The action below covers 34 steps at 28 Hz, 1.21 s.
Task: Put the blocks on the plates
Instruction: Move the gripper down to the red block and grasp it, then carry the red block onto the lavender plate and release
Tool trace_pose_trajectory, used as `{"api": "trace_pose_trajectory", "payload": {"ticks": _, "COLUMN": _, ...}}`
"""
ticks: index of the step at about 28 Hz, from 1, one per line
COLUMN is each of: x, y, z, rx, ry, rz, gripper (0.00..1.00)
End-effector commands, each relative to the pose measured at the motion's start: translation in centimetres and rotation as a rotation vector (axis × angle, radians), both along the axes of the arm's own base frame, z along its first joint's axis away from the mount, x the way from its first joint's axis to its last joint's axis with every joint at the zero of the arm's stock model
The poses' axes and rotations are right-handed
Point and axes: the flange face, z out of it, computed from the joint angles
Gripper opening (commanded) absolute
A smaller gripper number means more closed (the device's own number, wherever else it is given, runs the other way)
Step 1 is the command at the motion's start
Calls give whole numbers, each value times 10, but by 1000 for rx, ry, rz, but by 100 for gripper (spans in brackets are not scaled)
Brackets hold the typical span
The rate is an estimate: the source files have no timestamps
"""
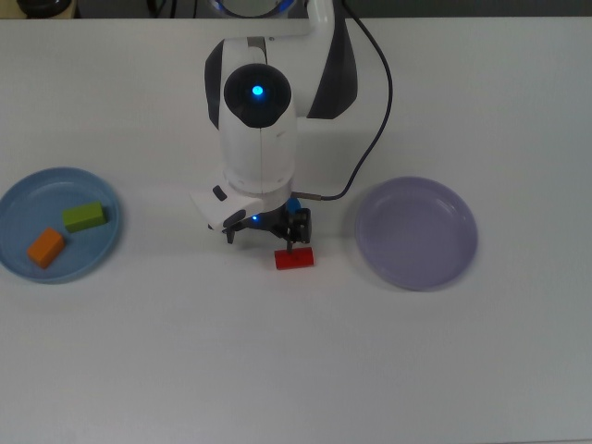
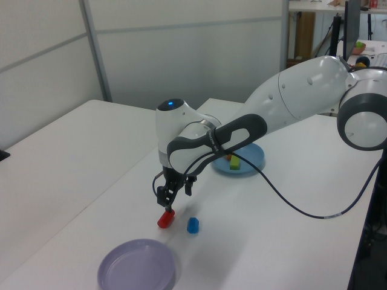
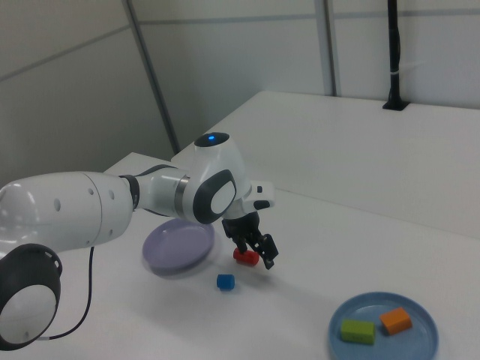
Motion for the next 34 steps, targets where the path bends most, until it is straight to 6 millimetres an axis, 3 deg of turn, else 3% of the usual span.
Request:
{"api": "trace_pose_trajectory", "payload": {"ticks": 1, "x": 2, "y": 10, "z": 10, "rx": 27, "ry": -26, "rz": 37, "gripper": 100}}
{"api": "trace_pose_trajectory", "payload": {"ticks": 6, "x": 3, "y": 20, "z": 12, "rx": 39, "ry": -34, "rz": 66, "gripper": 100}}
{"api": "trace_pose_trajectory", "payload": {"ticks": 17, "x": 12, "y": 52, "z": -11, "rx": 48, "ry": -60, "rz": 200, "gripper": 100}}
{"api": "trace_pose_trajectory", "payload": {"ticks": 30, "x": 18, "y": 63, "z": -32, "rx": 49, "ry": -86, "rz": 203, "gripper": 100}}
{"api": "trace_pose_trajectory", "payload": {"ticks": 31, "x": 18, "y": 63, "z": -32, "rx": 49, "ry": -86, "rz": 200, "gripper": 96}}
{"api": "trace_pose_trajectory", "payload": {"ticks": 34, "x": 19, "y": 62, "z": -30, "rx": 56, "ry": -89, "rz": 164, "gripper": 66}}
